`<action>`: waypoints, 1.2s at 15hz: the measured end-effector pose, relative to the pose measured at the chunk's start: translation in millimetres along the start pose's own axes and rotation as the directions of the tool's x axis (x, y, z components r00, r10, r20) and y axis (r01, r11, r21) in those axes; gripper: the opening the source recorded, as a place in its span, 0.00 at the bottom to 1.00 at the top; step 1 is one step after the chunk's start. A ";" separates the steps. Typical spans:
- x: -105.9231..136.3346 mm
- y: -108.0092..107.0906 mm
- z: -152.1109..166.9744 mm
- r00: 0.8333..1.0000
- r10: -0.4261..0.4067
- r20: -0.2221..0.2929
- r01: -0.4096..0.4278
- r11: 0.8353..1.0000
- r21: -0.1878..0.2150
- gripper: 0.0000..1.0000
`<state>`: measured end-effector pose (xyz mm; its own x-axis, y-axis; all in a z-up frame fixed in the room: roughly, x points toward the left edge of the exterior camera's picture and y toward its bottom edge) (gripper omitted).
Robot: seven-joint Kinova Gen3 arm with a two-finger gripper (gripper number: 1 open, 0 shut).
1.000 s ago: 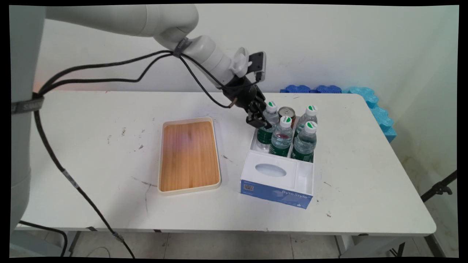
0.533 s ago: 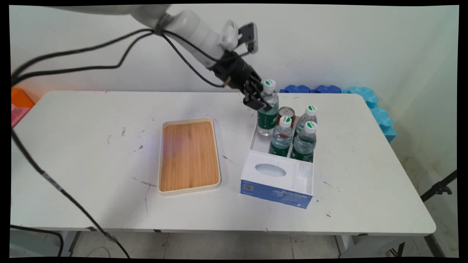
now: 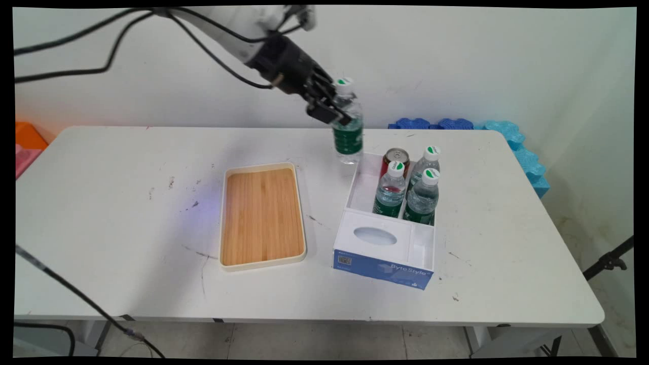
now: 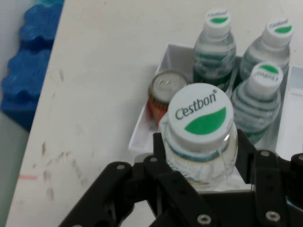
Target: Place the picked object on the tray
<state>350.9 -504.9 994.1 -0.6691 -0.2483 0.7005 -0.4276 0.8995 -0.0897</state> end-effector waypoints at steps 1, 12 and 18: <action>-8.2 -1.7 -10.0 1.000 -0.012 0.000 0.012 1.000 0.010 0.00; -125.0 -8.3 -67.7 0.989 -0.148 0.023 0.145 0.983 0.115 0.00; -169.7 -9.9 -53.8 0.985 -0.164 0.046 0.155 0.976 0.154 0.00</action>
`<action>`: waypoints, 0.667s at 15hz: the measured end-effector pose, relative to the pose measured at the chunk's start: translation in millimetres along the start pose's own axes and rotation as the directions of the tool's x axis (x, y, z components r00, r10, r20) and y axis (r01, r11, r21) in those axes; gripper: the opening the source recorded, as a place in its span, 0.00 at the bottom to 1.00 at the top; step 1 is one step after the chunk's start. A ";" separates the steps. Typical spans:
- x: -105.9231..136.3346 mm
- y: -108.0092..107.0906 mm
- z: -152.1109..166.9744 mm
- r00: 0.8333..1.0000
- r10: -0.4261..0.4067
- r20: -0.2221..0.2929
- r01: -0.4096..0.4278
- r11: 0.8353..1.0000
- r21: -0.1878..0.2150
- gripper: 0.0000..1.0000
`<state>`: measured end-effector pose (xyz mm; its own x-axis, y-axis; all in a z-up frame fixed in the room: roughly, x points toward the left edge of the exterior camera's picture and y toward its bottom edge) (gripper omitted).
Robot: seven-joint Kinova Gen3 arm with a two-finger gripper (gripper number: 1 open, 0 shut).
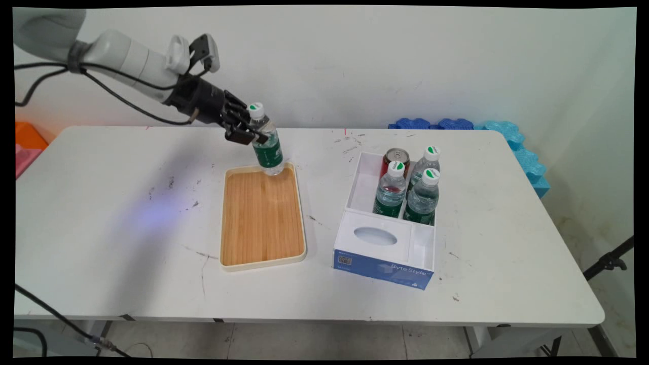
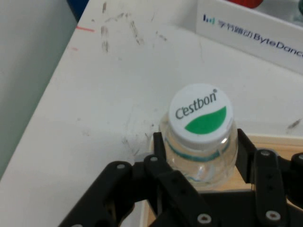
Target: Place the picked object on the tray
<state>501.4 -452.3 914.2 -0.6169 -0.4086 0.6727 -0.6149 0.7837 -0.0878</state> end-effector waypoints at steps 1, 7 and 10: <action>-4.9 0.2 4.5 1.000 -0.002 0.003 0.002 1.000 0.004 0.00; -23.1 3.6 27.6 1.000 -0.018 0.013 0.018 1.000 0.018 0.00; -27.9 5.2 36.6 1.000 -0.026 0.015 0.025 0.999 0.025 0.00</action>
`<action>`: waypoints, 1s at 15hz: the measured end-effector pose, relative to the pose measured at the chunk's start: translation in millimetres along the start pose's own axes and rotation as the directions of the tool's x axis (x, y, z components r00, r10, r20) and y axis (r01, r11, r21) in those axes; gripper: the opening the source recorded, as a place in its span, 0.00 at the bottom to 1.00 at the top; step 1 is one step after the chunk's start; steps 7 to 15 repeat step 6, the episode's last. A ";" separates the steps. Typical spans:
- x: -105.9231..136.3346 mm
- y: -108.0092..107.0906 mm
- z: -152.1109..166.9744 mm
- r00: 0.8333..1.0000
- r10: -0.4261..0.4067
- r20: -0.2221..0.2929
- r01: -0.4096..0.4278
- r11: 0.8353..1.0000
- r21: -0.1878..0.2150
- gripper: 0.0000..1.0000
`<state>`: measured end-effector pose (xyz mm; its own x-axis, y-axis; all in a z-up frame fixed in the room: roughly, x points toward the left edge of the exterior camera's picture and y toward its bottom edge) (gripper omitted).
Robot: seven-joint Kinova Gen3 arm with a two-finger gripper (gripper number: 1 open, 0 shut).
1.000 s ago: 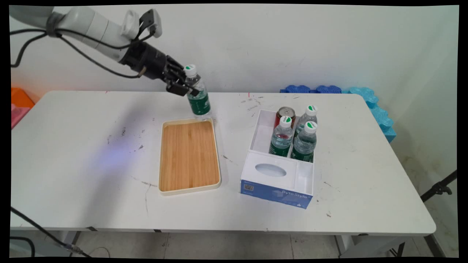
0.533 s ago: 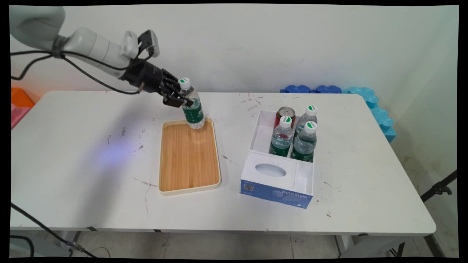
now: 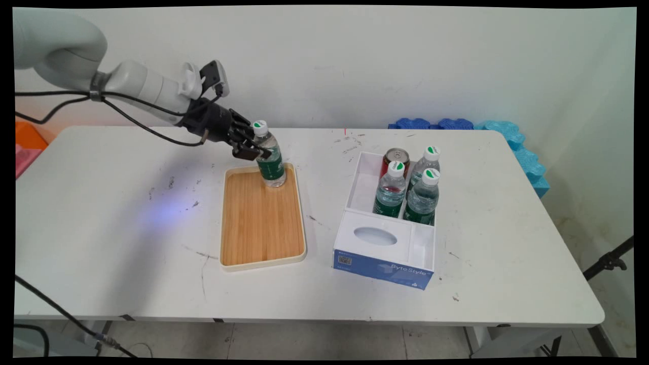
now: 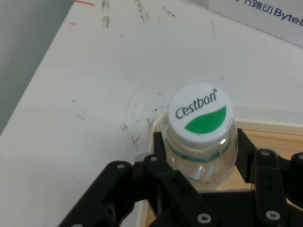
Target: Place the picked object on the tray
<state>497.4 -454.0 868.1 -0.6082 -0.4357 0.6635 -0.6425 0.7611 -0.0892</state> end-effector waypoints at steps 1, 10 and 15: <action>-1.2 0.4 2.4 1.000 -0.002 0.000 0.002 1.000 0.003 0.00; -6.4 2.4 9.2 1.000 -0.007 0.002 0.007 1.000 0.013 1.00; -6.4 2.4 9.2 1.000 -0.007 0.002 0.007 1.000 0.013 1.00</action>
